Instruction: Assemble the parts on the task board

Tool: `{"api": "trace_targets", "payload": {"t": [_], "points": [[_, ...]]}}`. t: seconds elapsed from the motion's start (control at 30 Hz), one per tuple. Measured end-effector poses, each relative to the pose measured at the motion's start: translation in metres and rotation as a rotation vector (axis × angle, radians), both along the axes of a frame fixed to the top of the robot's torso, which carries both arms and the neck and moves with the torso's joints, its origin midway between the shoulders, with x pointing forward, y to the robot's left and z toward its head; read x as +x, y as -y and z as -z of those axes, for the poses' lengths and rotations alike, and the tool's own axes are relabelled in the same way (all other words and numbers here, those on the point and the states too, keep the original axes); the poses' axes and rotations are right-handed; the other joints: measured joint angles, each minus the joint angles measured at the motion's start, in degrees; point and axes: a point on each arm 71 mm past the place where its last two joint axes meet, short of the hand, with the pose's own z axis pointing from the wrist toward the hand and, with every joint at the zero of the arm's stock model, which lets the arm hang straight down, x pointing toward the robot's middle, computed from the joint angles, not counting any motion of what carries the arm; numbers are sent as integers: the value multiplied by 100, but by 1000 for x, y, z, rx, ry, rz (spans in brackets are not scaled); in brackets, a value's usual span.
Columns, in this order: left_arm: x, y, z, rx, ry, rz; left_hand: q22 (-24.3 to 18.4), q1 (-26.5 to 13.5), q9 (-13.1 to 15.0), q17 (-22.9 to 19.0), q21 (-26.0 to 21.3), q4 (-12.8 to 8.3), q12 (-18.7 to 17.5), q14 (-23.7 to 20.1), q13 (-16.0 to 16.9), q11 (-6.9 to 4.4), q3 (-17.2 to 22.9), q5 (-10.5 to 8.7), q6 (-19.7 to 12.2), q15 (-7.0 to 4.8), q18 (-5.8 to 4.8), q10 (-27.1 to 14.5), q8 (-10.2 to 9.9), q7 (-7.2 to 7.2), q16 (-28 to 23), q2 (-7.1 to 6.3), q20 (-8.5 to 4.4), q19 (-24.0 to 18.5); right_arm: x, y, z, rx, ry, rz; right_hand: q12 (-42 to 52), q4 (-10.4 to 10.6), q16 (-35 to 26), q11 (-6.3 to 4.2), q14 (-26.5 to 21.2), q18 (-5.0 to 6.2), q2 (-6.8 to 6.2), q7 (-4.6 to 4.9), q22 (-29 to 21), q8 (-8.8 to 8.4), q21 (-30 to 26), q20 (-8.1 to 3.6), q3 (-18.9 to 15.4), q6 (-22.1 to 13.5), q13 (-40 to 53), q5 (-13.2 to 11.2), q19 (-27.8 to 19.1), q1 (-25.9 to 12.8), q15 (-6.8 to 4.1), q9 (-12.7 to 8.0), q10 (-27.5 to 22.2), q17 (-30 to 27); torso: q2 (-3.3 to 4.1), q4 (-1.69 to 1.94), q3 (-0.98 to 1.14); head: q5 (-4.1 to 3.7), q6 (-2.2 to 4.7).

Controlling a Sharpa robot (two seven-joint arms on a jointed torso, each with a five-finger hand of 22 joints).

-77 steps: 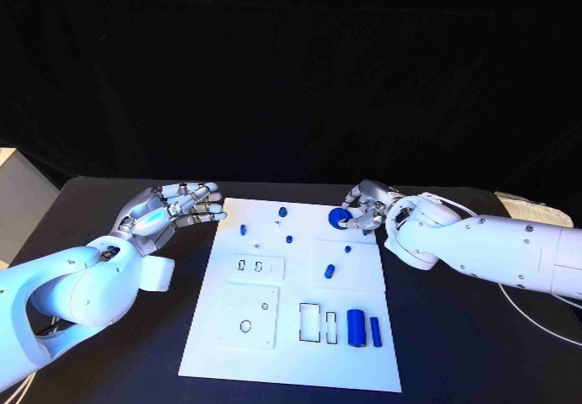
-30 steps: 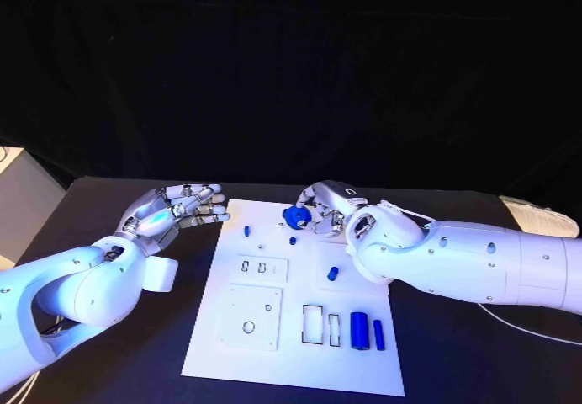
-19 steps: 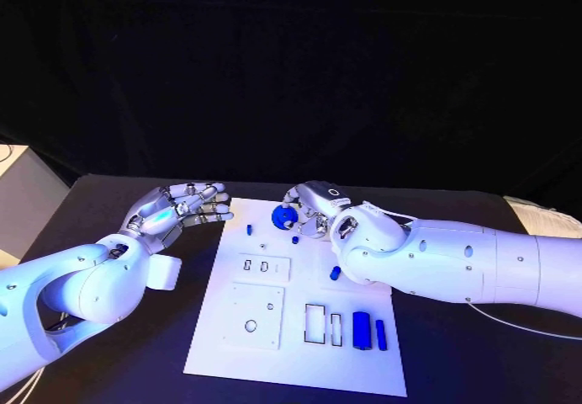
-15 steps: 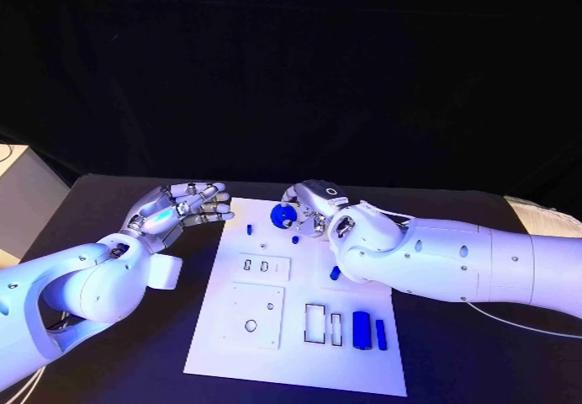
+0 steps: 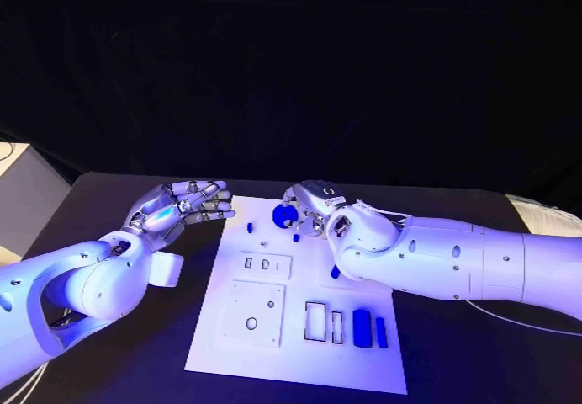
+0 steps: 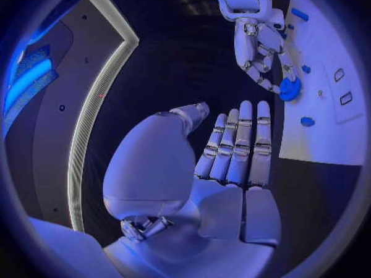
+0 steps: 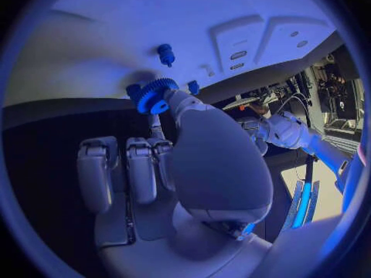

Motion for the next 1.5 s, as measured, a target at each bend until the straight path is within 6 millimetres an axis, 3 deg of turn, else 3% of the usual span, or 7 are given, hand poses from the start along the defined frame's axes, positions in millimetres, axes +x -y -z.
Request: {"api": "trace_targets", "payload": {"t": [1.5], "points": [[1,0,0,0,-1,2,0,0,-5,13,23,-16,-20,0,0,21,16,0,0,0,0,21,0,0,27,0,20,-21,0,-5,6,-28,-1,-7,0,-7,0,1,22,0,-34,-3,2,6,23,1,40,3,3,-7,0,-21,-19,2,0,-1,-3,-7,0,28,-90]]}}
